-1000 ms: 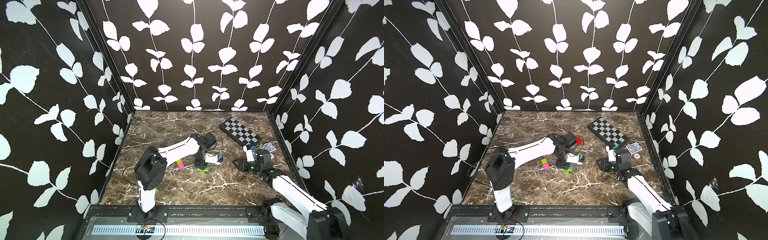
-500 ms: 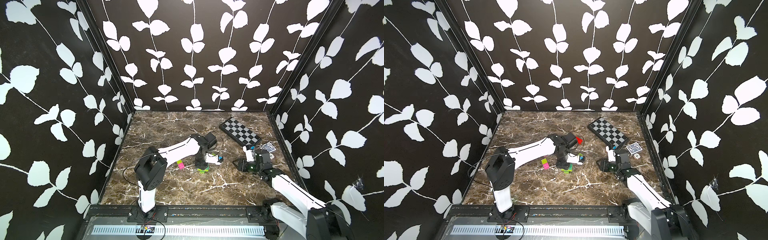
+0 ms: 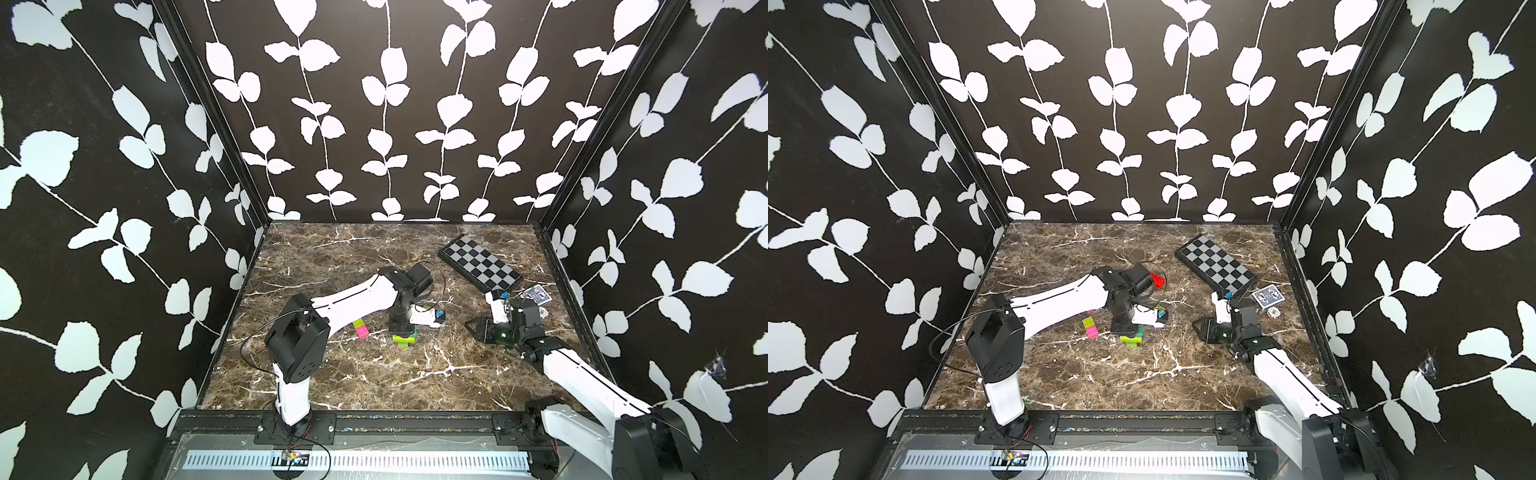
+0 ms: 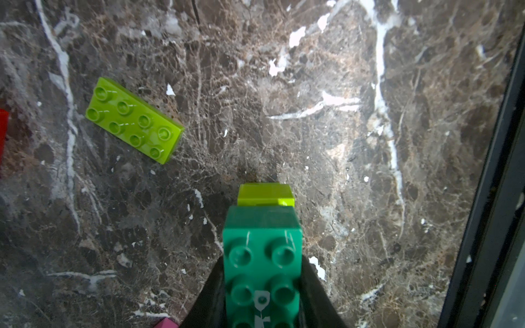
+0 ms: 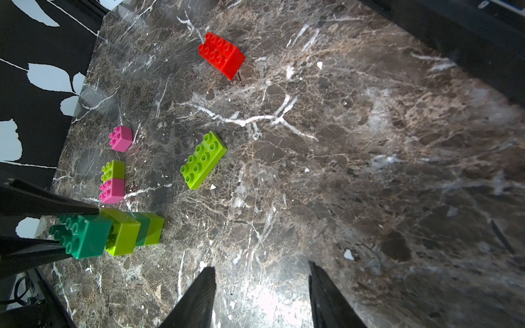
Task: Assemble a carrot with lego
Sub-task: Assemble the lego brick with the lego brick.
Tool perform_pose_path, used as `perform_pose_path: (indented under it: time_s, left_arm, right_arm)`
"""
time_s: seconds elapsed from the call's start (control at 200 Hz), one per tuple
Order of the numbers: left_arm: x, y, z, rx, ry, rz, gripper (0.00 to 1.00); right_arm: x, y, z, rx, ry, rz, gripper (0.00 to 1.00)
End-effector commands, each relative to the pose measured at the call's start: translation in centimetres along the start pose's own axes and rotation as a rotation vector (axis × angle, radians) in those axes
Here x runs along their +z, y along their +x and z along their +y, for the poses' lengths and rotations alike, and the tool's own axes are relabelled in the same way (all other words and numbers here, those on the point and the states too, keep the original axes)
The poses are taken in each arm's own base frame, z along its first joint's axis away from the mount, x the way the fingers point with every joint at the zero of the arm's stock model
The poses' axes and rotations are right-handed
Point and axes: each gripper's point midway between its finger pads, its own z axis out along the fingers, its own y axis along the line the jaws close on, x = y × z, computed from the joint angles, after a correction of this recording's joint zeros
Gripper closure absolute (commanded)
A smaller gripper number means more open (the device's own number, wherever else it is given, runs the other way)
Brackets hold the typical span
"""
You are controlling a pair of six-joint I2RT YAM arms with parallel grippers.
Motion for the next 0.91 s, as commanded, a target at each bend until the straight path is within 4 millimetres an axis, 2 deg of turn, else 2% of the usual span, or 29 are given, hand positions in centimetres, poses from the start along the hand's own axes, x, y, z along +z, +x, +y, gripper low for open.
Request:
perform_pose_path:
  time_s: [0.0, 0.345, 0.66, 0.9]
  left_arm:
    - [-0.8, 0.3, -0.8, -0.008, 0.008, -0.009, 0.76]
    - [0.9, 1.0, -1.0, -0.019, 0.028, 0.011, 0.76]
    - [1.1, 1.0, -0.9, -0.008, 0.032, 0.008, 0.76]
    - [1.8, 2.2, -1.5, -0.028, 0.055, 0.041, 0.76]
  right_arm:
    - [-0.1, -0.2, 0.3, -0.011, -0.012, -0.024, 0.47]
    - [-0.3, -0.2, 0.4, -0.012, -0.011, -0.027, 0.47]
    - [-0.5, 0.0, 0.3, -0.011, -0.007, -0.03, 0.47]
    - [-0.6, 0.0, 0.3, -0.013, -0.007, -0.034, 0.47]
